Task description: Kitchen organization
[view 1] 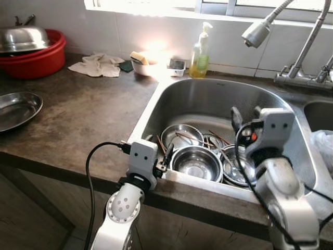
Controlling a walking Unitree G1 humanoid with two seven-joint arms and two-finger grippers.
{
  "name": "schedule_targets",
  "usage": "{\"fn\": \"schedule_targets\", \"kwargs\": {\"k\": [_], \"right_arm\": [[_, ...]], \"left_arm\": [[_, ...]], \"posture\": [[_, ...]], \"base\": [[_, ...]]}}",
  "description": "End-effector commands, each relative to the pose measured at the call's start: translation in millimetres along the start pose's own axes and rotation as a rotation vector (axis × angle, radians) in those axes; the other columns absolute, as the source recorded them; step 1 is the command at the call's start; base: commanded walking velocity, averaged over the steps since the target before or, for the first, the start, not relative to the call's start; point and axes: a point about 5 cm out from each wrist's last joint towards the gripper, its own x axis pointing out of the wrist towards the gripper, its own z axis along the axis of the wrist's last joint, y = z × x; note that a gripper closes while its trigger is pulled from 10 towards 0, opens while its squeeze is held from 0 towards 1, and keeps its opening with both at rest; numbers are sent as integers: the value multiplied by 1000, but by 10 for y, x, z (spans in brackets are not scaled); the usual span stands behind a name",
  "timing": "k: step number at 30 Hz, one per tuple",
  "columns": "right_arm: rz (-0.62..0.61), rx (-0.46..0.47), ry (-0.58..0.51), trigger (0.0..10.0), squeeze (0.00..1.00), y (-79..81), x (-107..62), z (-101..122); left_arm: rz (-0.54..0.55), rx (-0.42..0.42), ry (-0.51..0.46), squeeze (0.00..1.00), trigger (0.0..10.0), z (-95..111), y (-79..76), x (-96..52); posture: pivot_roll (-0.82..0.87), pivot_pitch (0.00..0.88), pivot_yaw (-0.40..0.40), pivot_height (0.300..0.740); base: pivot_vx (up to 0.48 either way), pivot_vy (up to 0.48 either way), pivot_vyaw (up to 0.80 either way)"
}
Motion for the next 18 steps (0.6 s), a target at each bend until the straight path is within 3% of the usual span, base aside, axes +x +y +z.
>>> {"fn": "schedule_targets", "kwargs": {"k": [1, 4, 8, 18], "right_arm": [[-40, -47, -62, 10000, 0, -6, -47, 103], [-63, -72, -72, 10000, 0, -8, -85, 105], [4, -12, -55, 10000, 0, 97, -201, 51], [40, -29, -40, 10000, 0, 76, -322, 8]], "left_arm": [[-21, -4, -1, 0, 10000, -11, -33, 4], [-20, -3, -5, 0, 10000, -5, -37, -3], [-24, 0, -13, 0, 10000, 7, -47, -61], [-21, 5, -27, 0, 10000, 48, 1, -146]], "posture": [[35, 53, -34, 740], [38, 52, -35, 740], [38, 49, -35, 740], [40, 50, -30, 740]], "base": [[0, 0, 0], [0, 0, 0], [0, 0, 0], [0, 0, 0]]}}
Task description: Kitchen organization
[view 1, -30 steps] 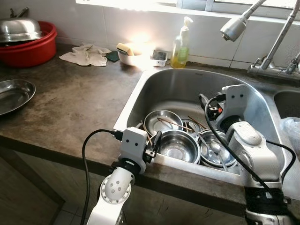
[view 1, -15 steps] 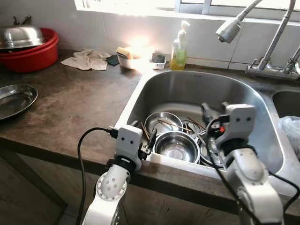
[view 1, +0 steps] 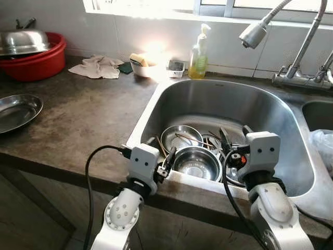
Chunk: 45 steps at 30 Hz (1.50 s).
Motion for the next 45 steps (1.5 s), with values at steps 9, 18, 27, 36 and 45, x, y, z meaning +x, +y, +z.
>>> {"fn": "schedule_targets", "kwargs": {"k": [9, 18, 27, 36, 45], "right_arm": [[53, -5, -36, 10000, 0, 93, -71, 52], [44, 7, -43, 10000, 0, 93, 5, 58], [38, 9, -40, 10000, 0, 98, 21, 54], [36, 20, -40, 10000, 0, 133, 33, 66], [25, 17, -37, 10000, 0, 128, 54, 61]], "left_arm": [[-1, -16, -12, 0, 10000, 45, -55, -39], [-3, -5, -6, 0, 10000, 29, -56, -31], [-8, -1, 12, 0, 10000, -24, -59, -51], [-12, 5, 22, 0, 10000, -56, -64, -40], [-16, 6, 22, 0, 10000, -52, -62, -33]], "posture": [[45, 43, -29, 740], [48, 26, -30, 740], [45, 25, -30, 740], [41, 40, -21, 740], [45, 42, -19, 740]], "base": [[0, 0, 0], [0, 0, 0], [0, 0, 0], [-221, 0, 0], [-278, 0, 0]]}}
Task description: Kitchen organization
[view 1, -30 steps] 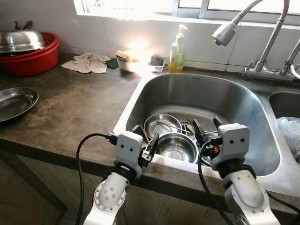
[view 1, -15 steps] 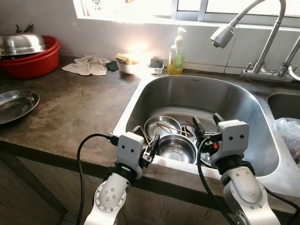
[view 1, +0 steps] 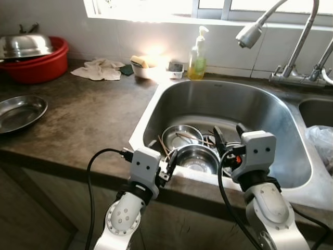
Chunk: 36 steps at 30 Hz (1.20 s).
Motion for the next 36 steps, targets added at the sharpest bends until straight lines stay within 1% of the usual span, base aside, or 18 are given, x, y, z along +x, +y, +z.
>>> {"fn": "schedule_targets", "kwargs": {"k": [1, 12, 29, 36], "right_arm": [[-5, -4, 8, 10000, 0, 6, 13, -11], [-13, -1, 12, 10000, 0, 1, 27, -20], [-14, -24, 23, 10000, 0, -11, 36, -47], [-16, -12, 24, 10000, 0, -12, 43, -55]], "left_arm": [[-6, 5, 7, 0, 10000, -15, -9, -3], [-12, 10, 16, 0, 10000, -39, -1, -20], [0, 8, 6, 0, 10000, -22, -6, 28], [22, 14, 0, 0, 10000, -8, 10, 46]], "posture": [[45, 42, -19, 740], [45, 45, -17, 740], [46, 45, -22, 740], [45, 43, -19, 740]], "base": [[-289, 0, 0], [-289, 0, 0], [-277, 0, 0], [0, 0, 0]]}}
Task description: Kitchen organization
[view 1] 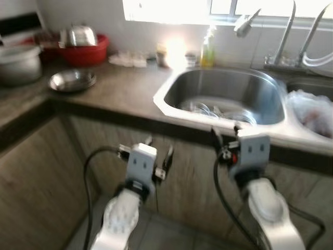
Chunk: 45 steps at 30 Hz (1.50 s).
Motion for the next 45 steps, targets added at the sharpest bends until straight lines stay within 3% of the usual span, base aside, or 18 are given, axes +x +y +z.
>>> {"fn": "schedule_targets", "kwargs": {"k": [1, 8, 45], "right_arm": [[4, 10, -10, 10000, 0, 11, 12, 22], [29, -12, -17, 10000, 0, 30, 21, 28], [42, -30, -29, 10000, 0, 38, 85, 34]], "left_arm": [[18, 22, -10, 0, 10000, 25, 40, 19], [10, 36, -32, 0, 10000, 61, 40, 47], [21, 41, -23, 0, 10000, 47, 57, 75]], "posture": [[45, 43, -19, 740], [44, 34, -21, 740], [50, 33, -26, 740]], "base": [[0, 0, 0], [0, 0, 163], [265, 0, 800]]}}
